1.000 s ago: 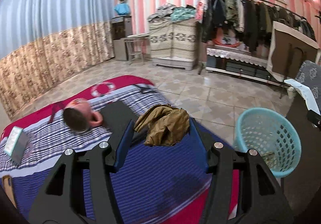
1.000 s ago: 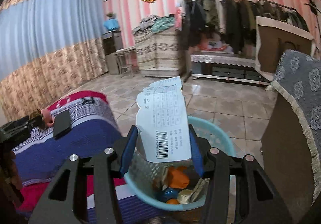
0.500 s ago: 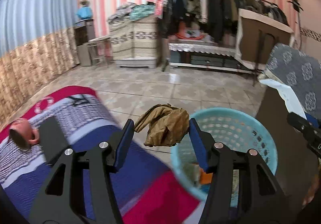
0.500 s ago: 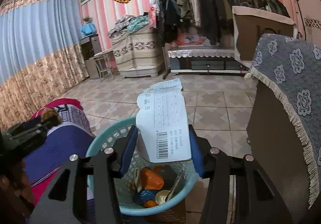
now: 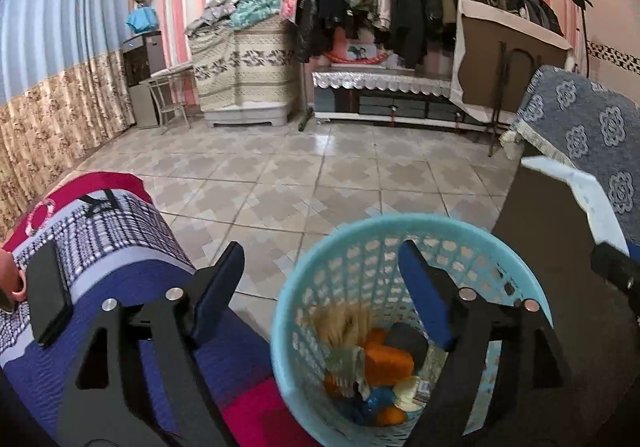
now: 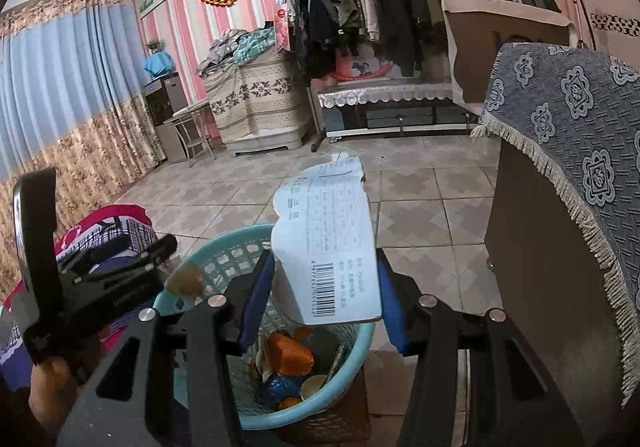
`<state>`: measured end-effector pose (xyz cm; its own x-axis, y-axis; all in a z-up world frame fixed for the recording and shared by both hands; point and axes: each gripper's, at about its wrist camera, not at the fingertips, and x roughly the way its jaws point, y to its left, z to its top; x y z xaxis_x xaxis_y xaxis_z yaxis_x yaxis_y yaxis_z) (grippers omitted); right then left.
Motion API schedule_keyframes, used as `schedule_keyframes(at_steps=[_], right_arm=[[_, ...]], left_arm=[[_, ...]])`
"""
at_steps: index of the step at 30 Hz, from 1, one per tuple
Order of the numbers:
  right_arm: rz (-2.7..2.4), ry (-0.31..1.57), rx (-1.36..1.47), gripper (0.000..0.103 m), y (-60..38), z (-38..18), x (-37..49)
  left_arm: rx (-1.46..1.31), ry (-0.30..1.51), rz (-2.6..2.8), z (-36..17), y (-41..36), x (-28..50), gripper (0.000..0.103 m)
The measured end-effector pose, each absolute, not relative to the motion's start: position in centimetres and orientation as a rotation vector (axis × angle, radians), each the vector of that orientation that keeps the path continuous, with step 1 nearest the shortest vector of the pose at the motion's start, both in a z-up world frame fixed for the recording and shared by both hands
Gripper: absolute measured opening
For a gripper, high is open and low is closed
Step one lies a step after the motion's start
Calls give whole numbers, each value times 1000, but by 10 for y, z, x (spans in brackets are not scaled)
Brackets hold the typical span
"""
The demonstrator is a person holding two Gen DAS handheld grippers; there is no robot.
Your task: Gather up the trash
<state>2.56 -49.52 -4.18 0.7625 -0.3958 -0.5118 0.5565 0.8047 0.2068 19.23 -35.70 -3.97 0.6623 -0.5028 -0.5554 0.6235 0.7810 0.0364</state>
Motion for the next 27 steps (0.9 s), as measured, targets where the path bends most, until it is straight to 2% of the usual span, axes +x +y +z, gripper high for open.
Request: schedule_keyframes(at_steps=[10, 13, 15, 16, 21, 23, 27], right_arm=[[-465, 545, 329, 50, -475, -52, 60], [-452, 546, 327, 50, -473, -55, 74], [-437, 530, 351, 66, -474, -59, 81], [-441, 520, 355, 82, -473, -60, 83], [-430, 517, 335, 87, -466, -59, 84], [-435, 502, 315, 95, -460, -54, 81], [-405, 499, 276, 98, -441, -41, 78]], left_arm=[[217, 459, -505, -6, -303, 203, 97], [198, 452, -477, 1, -284, 202, 97], [196, 448, -454, 3, -272, 201, 97], [197, 444, -443, 4, -267, 200, 97], [174, 426, -380, 14, -222, 191, 97], [163, 419, -351, 19, -203, 185, 97], [134, 409, -298, 32, -163, 171, 97]])
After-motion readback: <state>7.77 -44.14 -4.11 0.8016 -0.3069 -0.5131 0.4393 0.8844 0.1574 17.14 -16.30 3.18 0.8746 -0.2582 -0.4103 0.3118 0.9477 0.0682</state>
